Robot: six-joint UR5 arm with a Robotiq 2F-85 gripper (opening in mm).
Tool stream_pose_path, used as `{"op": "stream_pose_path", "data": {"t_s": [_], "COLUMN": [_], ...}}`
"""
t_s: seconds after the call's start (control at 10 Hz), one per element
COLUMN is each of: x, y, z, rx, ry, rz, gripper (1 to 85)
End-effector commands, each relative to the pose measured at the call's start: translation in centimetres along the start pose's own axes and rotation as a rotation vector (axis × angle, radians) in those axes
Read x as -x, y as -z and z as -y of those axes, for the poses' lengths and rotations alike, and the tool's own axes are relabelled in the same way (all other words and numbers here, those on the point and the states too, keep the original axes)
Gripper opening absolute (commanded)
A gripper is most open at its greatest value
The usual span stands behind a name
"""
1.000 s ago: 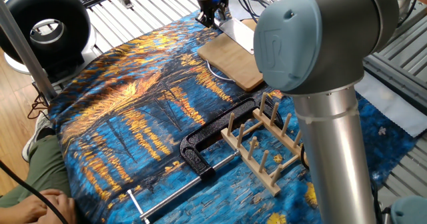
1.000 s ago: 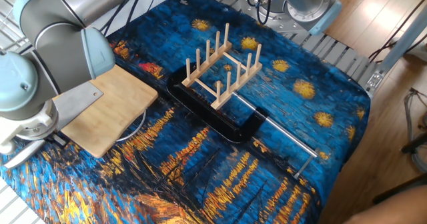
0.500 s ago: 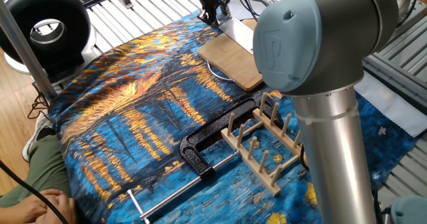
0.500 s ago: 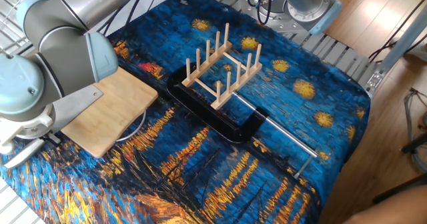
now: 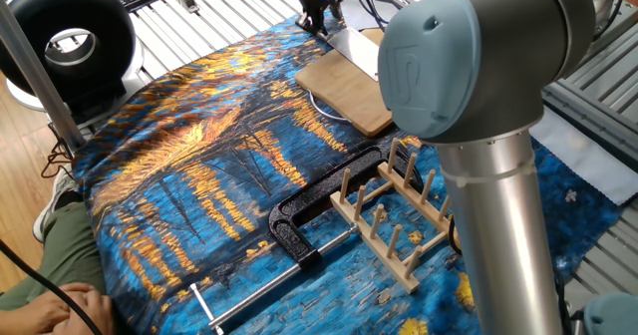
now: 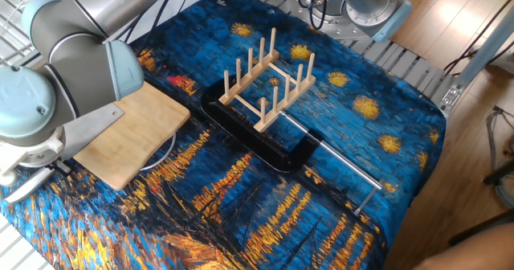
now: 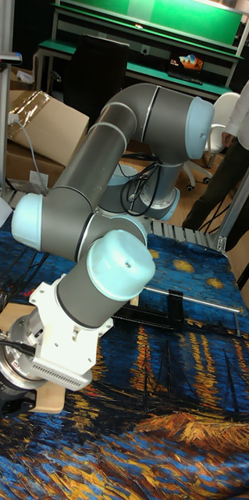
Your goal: Put the knife on the knife rack
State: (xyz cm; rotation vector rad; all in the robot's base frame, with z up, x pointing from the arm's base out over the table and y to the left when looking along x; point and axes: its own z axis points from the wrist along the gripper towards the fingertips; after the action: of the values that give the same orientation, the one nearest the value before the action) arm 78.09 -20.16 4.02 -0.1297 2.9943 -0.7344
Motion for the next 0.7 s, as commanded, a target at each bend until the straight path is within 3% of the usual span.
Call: {"op": "stream_pose_path", "data": {"t_s": [0.0, 0.3, 0.6], "x": [0.0, -0.4, -0.4], "y": [0.0, 0.1, -0.3], "z": [-0.3, -1.6, -1.9], "rx": [0.019, 0.043, 0.033], "ry": [-0.019, -0.039, -0.04], "rz": [0.003, -0.007, -0.009], "gripper": [45.0, 45.0, 45.0]}}
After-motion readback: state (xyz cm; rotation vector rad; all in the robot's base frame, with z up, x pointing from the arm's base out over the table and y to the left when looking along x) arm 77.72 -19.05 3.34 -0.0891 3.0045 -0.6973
